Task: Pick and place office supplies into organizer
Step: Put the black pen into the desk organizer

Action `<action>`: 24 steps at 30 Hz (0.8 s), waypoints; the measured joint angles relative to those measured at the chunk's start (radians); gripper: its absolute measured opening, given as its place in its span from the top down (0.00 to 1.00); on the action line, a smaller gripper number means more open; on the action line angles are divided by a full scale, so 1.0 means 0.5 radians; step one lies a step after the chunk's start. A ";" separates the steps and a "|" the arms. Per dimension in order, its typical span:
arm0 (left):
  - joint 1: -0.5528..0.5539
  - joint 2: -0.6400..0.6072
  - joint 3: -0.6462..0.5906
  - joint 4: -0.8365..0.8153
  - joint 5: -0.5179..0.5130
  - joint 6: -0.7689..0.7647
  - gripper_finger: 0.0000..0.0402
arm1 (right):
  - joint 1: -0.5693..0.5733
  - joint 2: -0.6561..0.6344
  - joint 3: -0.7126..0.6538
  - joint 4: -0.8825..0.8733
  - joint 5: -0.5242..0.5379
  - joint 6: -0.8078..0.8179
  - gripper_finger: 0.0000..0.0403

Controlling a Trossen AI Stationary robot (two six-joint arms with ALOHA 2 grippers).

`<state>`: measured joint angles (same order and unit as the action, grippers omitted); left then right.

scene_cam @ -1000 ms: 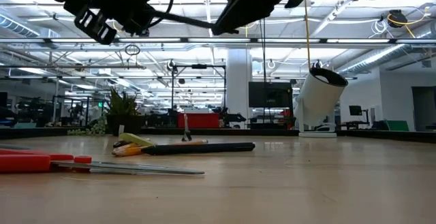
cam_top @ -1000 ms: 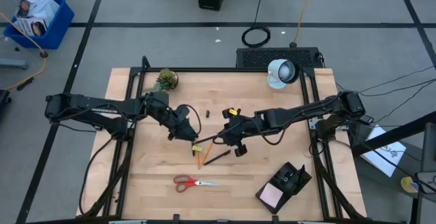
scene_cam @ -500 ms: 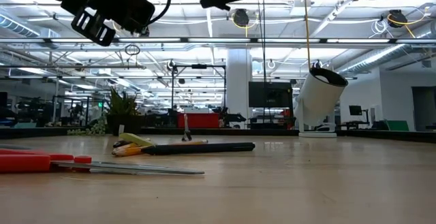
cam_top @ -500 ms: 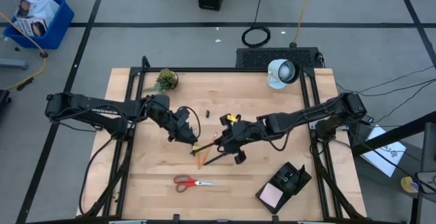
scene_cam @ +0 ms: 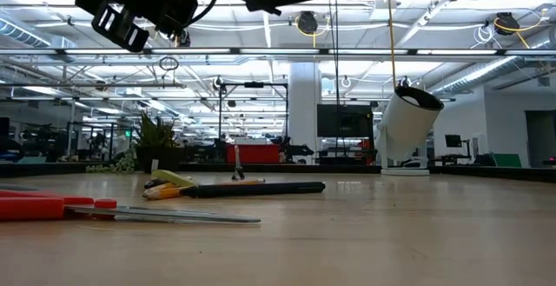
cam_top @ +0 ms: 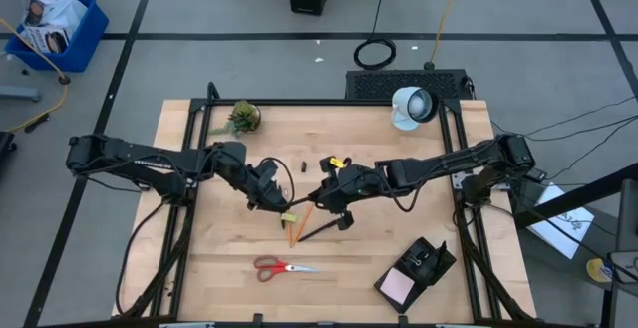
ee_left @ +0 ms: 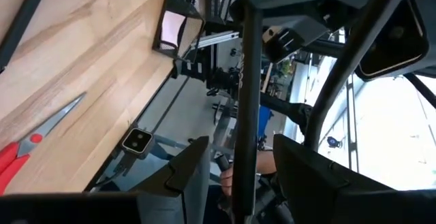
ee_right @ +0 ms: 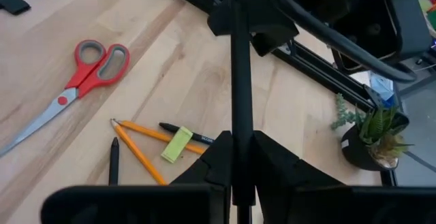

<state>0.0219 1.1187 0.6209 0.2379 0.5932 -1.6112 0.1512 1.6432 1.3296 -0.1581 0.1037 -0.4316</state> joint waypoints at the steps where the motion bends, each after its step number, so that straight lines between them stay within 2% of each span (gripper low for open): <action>1: 0.002 0.000 0.000 0.000 0.000 -0.001 0.59 | -0.001 0.001 0.000 0.002 -0.002 0.000 0.91; 10: -0.030 0.000 0.000 0.003 0.011 0.010 0.61 | -0.002 0.001 0.000 0.025 -0.002 -0.002 0.92; 22: -0.049 -0.002 0.001 0.011 -0.034 0.149 0.95 | 0.001 0.003 0.000 0.041 -0.003 0.002 0.91; 24: -0.049 -0.002 0.002 0.011 -0.034 0.197 0.96 | 0.001 0.004 0.000 0.042 -0.001 0.005 0.91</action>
<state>-0.0025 1.1175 0.6216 0.2432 0.5762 -1.5127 0.1516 1.6451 1.3296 -0.1371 0.1034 -0.4290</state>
